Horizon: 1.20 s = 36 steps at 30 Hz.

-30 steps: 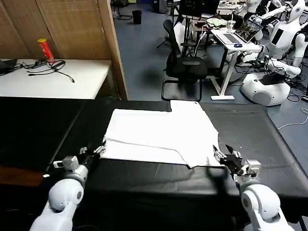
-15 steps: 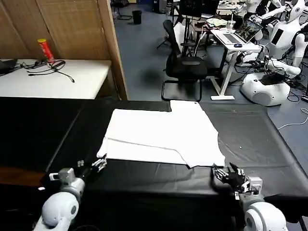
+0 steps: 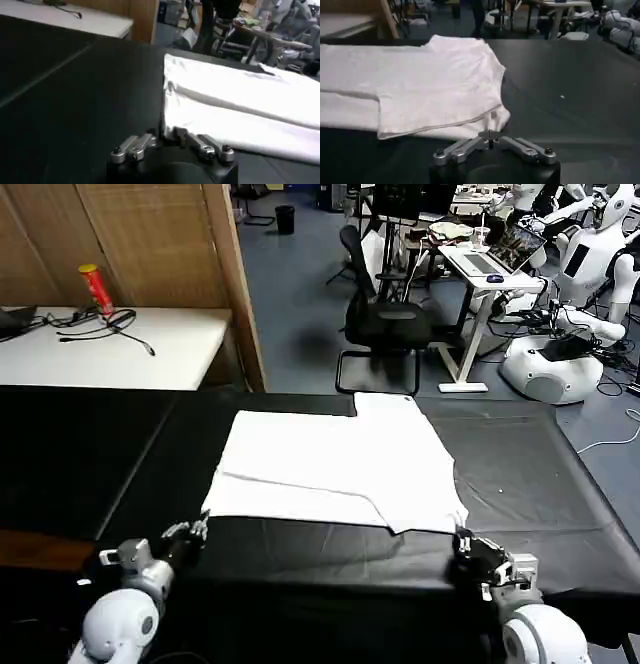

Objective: Fold and organize the clothes.

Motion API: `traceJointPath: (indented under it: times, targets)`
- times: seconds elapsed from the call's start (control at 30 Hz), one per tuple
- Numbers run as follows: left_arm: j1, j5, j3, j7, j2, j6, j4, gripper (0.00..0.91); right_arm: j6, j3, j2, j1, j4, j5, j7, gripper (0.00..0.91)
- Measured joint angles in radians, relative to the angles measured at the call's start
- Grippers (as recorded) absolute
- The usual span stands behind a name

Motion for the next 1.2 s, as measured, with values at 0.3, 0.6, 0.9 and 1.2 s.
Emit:
traceJointPath:
  times: [0.3,0.6,0.9,1.2]
  targets:
    - [0.106,0.001,-0.024,-0.084,0.036,0.067,-0.141,0.000,-0.063,0.017,-0.018,-0.091,0.105,0.001,0.019,0.010]
    - [0.235,-0.022,-0.052,-0.164,0.034,0.117,-0.245,0.878,-0.085,0.017,-0.037,-0.122,0.147,0.002,0.010,0.878]
    - [0.305,0.023,-0.084,-0.214,0.019,0.220,-0.311,0.878,-0.085,0.045,-0.046,-0.165,0.235,0.036,0.013,0.878]
    - [0.260,0.069,-0.117,-0.173,0.025,0.191,-0.371,0.878,0.010,0.045,-0.082,0.007,0.169,0.134,-0.018,0.878]
